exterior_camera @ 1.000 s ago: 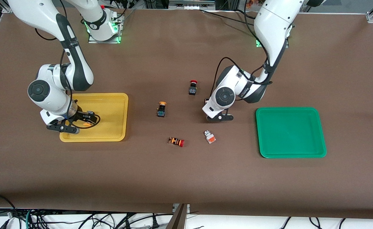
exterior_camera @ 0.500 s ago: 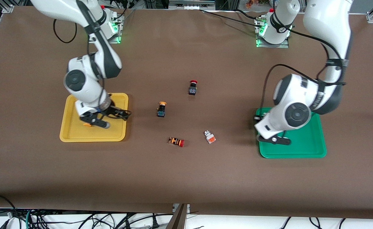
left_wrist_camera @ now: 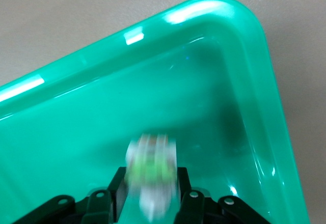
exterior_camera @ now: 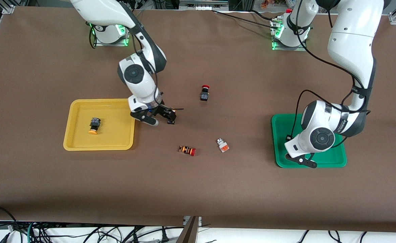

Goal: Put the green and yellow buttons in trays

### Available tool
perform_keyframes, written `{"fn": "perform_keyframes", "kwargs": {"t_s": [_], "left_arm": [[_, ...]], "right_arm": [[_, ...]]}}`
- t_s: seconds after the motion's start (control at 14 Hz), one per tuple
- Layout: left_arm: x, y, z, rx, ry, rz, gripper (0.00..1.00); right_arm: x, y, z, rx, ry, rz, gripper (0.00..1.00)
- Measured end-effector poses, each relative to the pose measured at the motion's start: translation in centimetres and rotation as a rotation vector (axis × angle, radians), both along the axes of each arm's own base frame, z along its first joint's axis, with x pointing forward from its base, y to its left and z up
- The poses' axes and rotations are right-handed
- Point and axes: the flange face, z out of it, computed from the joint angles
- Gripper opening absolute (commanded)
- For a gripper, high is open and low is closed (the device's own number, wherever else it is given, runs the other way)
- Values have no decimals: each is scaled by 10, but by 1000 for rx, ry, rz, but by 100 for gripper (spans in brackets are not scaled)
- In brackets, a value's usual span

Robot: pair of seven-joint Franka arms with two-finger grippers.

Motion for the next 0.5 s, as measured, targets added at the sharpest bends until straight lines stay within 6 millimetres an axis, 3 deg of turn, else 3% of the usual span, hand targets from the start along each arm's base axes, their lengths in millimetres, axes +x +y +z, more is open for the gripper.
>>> {"fn": "perform_keyframes", "kwargs": {"t_s": [0.14, 0.21, 0.36, 0.5], "left_arm": [[3, -12, 11, -18, -17, -11, 100], [6, -25, 27, -47, -30, -2, 100], [8, -57, 71, -124, -28, 110, 100], [9, -94, 111, -131, -40, 282, 100]], "right_arm": [[-5, 9, -20, 21, -21, -21, 99], [-7, 14, -27, 31, -33, -24, 98], [-10, 17, -39, 39, -42, -27, 64], [-9, 15, -42, 38, -44, -30, 22]]}}
